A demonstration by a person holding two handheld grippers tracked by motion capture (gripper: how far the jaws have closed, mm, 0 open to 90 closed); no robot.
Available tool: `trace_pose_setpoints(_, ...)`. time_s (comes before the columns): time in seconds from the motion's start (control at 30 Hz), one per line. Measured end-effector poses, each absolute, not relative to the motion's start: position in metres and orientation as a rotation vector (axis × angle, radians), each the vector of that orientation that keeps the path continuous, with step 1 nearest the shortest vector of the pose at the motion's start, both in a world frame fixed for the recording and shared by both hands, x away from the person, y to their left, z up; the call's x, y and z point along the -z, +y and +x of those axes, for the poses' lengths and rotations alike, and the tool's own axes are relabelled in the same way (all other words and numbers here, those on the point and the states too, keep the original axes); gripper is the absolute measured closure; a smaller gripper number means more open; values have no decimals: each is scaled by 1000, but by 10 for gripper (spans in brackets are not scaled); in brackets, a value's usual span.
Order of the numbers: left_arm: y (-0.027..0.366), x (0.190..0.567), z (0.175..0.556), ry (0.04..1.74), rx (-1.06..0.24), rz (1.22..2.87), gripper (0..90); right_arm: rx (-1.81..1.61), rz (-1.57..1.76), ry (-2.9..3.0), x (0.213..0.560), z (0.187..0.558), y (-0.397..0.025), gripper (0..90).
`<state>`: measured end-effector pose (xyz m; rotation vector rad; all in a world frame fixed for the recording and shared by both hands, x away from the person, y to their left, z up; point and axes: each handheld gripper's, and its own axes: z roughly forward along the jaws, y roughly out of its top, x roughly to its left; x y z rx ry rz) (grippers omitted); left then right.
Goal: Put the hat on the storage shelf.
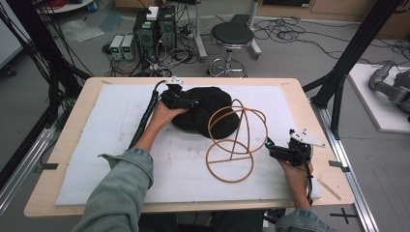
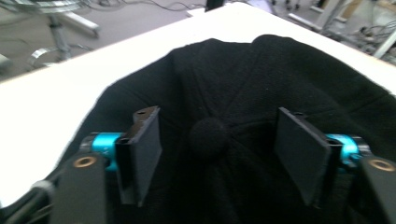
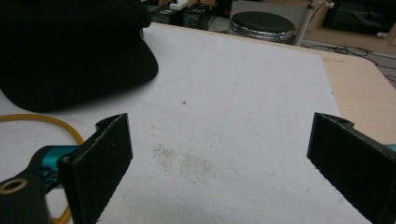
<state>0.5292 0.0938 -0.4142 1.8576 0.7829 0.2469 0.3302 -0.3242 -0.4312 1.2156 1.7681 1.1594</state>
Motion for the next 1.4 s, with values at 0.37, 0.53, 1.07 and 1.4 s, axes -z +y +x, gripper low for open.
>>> trace_pose_setpoints(0.37, 90, 417, 530, 762, -225, 1931, 534, -1161, 1220, 1765, 431, 330, -325, 64)
trace_pose_setpoints(0.53, 90, 414, 529, 752, -240, 1936, 638, -1162, 1222, 1765, 431, 330, -325, 64)
trace_pose_setpoints(1.07, 105, 379, 519, 710, -263, 1839, 692, -1158, 1221, 1766, 431, 331, -327, 64)
trace_pose_setpoints(1.4, 109, 354, 510, 661, -259, 1807, 694, -1164, 1229, 1764, 431, 330, -327, 64)
